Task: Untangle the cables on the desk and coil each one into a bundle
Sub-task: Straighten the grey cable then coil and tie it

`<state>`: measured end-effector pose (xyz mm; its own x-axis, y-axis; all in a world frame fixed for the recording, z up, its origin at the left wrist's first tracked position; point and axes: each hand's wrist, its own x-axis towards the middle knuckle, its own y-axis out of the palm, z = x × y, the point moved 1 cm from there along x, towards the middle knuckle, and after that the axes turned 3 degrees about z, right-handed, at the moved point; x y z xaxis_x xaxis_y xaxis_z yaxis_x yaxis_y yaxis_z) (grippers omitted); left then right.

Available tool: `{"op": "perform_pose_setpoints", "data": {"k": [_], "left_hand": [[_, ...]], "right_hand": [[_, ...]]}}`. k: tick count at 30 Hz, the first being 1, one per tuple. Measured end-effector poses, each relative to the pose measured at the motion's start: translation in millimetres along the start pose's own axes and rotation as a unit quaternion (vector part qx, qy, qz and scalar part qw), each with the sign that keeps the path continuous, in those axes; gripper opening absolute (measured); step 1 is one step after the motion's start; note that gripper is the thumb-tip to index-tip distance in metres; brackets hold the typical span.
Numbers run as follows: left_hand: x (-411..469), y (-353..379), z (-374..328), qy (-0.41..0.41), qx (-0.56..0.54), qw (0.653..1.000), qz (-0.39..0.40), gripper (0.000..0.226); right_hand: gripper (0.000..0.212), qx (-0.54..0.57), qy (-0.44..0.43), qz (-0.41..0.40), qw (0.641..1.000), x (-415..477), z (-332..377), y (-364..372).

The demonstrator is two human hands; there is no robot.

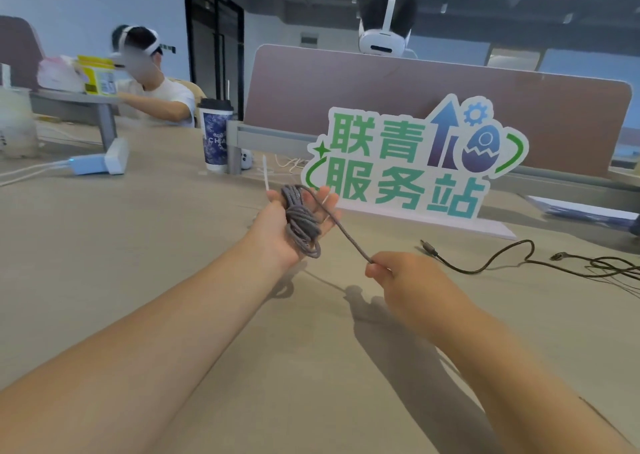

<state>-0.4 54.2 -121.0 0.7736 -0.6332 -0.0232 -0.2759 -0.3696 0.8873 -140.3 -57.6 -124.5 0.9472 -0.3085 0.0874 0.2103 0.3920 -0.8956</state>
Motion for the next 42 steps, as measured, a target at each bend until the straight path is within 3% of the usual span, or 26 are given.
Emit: {"op": "perform_pose_setpoints", "data": {"k": [2, 3, 5, 7, 9, 10, 11, 12, 15, 16, 19, 21, 23, 27, 31, 35, 38, 42], "left_hand": [[-1.6, -0.1, -3.7, 0.002, -0.056, 0.998, -0.018, 0.059], [-2.3, -1.1, -5.8, 0.017, -0.031, 0.998, -0.054, 0.057], [-4.8, -3.5, -9.1, 0.083, 0.187, 0.968, -0.148, 0.057], [-11.6, -0.2, -6.4, 0.158, 0.469, 0.847, -0.192, 0.056], [-13.2, 1.3, 3.1, 0.219, 0.646, 0.714, -0.154, 0.056], [-12.8, 1.4, 11.6, 0.216, 0.702, 0.667, -0.124, 0.058], [-12.7, 0.8, 19.8, 0.192, 0.733, 0.646, -0.090, 0.064], [-14.5, 0.9, 27.7, 0.150, 0.742, 0.652, -0.049, 0.074], [-22.6, 3.9, 45.7, -0.093, 0.594, 0.796, 0.077, 0.093], [-25.6, 6.0, 48.0, -0.167, 0.547, 0.811, 0.125, 0.095], [-35.6, 9.9, 50.4, -0.258, 0.524, 0.777, 0.235, 0.082], [-35.6, 10.1, 49.0, -0.222, 0.579, 0.747, 0.241, 0.068], [-31.6, 9.4, 44.3, -0.167, 0.604, 0.751, 0.206, 0.065], [-23.9, 8.6, 31.0, -0.067, 0.509, 0.854, 0.079, 0.067], [-21.0, 8.8, 35.3, -0.043, 0.420, 0.904, 0.062, 0.072], [-16.5, 13.4, 26.6, 0.001, 0.254, 0.967, 0.015, 0.064], [-10.2, 11.0, 13.4, 0.028, 0.114, 0.992, 0.038, 0.057], [-4.2, 9.3, -3.1, 0.074, -0.018, 0.994, 0.076, 0.055]], "right_hand": [[0.026, -0.009, -0.010, -0.006, 1.000, -1.9, 1.7, -1.1], [0.024, -0.017, -0.017, -0.012, 1.000, -3.2, 2.6, -2.7], [0.021, -0.038, -0.040, -0.038, 0.998, -6.2, 5.1, -8.1], [0.019, -0.057, -0.085, -0.066, 0.993, -9.3, 7.6, -12.5], [0.021, -0.079, -0.160, -0.110, 0.978, -11.1, 9.0, -13.8], [0.022, -0.086, -0.199, -0.139, 0.966, -11.8, 9.4, -14.3], [0.022, -0.092, -0.230, -0.170, 0.954, -12.1, 9.2, -15.2], [0.020, -0.092, -0.245, -0.206, 0.943, -12.1, 8.3, -16.0], [0.014, -0.051, -0.191, -0.286, 0.937, -12.6, 3.7, -23.0], [0.018, -0.034, -0.159, -0.294, 0.942, -12.4, 1.7, -25.3], [0.028, -0.020, -0.100, -0.274, 0.956, -7.5, -6.6, -27.3], [0.035, 0.005, -0.078, -0.235, 0.969, -2.5, -11.0, -26.0], [0.038, 0.025, -0.056, -0.183, 0.981, -0.7, -13.7, -26.1], [0.040, 0.026, -0.037, -0.122, 0.992, -1.2, -13.6, -24.9], [0.035, 0.032, -0.038, -0.104, 0.993, 1.3, -7.5, -16.8], [0.041, 0.008, -0.013, -0.085, 0.996, 1.5, -7.1, -14.6], [0.045, -0.002, -0.006, -0.069, 0.998, 0.6, -6.9, -10.8], [0.045, -0.009, 0.010, -0.035, 0.999, 1.2, -9.0, -6.9]]}}
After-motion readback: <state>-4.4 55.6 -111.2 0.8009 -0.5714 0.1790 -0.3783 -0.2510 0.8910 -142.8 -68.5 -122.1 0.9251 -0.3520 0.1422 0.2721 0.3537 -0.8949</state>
